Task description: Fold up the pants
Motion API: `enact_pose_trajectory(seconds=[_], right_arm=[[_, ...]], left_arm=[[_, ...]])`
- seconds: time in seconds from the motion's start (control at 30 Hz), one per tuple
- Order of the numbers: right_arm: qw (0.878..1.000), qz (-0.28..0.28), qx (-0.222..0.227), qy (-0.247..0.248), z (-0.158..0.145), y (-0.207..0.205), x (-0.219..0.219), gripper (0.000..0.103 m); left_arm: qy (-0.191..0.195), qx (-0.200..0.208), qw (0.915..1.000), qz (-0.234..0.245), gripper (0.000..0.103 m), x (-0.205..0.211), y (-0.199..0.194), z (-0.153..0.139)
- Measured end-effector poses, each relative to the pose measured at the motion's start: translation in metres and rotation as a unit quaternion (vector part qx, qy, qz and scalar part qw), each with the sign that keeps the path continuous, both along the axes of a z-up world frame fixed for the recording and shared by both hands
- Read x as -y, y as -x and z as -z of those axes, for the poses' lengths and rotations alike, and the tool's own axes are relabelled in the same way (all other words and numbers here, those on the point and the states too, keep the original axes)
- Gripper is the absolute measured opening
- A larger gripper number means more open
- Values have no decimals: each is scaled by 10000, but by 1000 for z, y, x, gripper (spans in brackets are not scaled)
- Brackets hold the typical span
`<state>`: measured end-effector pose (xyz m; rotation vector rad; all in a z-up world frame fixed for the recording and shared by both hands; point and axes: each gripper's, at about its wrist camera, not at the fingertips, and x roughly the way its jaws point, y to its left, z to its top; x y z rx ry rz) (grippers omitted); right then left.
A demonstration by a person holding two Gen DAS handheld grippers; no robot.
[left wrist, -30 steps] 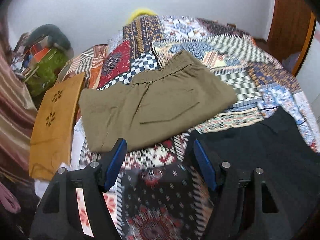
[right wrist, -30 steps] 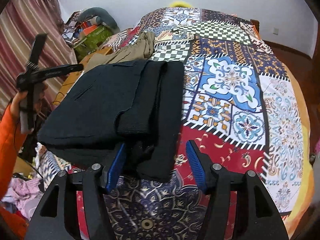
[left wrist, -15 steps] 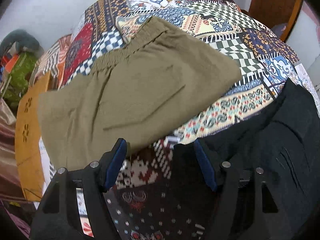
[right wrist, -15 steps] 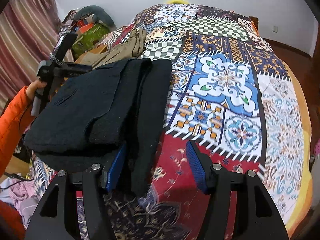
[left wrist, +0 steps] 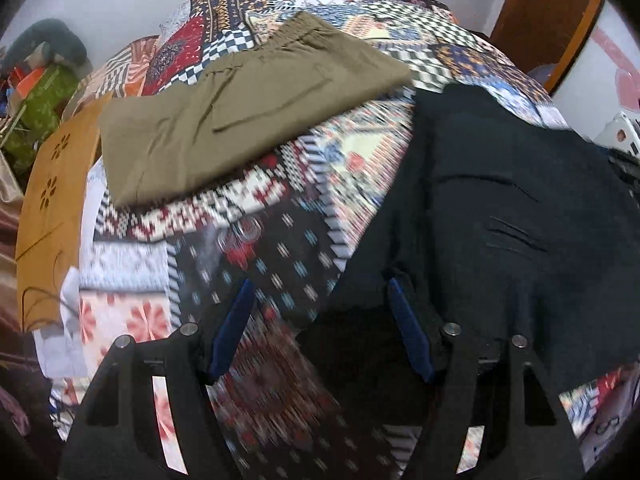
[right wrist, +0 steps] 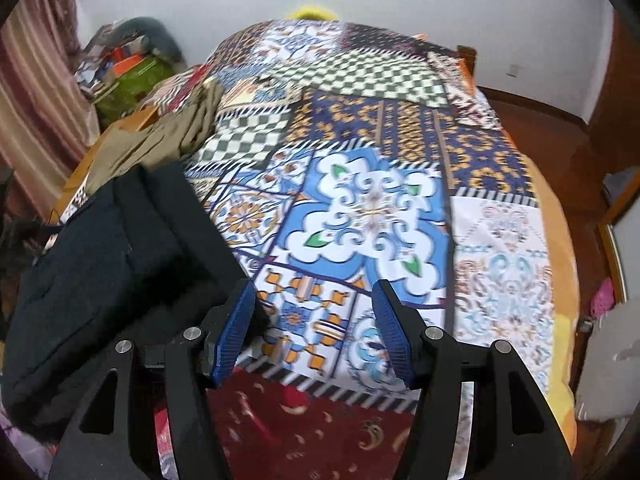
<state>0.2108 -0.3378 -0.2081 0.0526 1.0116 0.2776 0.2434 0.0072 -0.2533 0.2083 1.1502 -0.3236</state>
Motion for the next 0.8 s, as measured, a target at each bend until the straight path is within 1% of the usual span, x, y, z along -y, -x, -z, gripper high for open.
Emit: enact_pose_trajectory(seconds=[0.1,0.23,0.33,0.4,0.43,0.5,0.67,0.73,0.8], right_arm=[[9999,122,42,-91,-9,13,10,56],[9996,185,180,-93,-23,31,14,56],[9992,207,326,-130,-35,43,14,56],[9987,194,429,-180,-44,51,13,56],[9984,178,488,-210,-48,56,12,56],[9978,131,596,-243,-56,63,9,57],[9963,-13,761,-397,-67,77,-2,58],[9959,-88,779,-460,-67,80,-9,58],[9955,-188,769,-528,-67,82,-16,58]], left_arm=[[77,86,9999,-60,69,10,27,-8],[305,185,9992,-163,69,22,50,-17],[456,354,9983,-106,69,34,65,-26],[391,550,9977,23,69,41,75,-34],[237,738,9970,89,69,43,80,-41],[156,975,9951,83,69,40,84,-53],[331,1242,9915,-200,69,21,77,-82],[478,1278,9903,-252,69,18,69,-90],[709,1213,9899,-163,69,22,61,-93]])
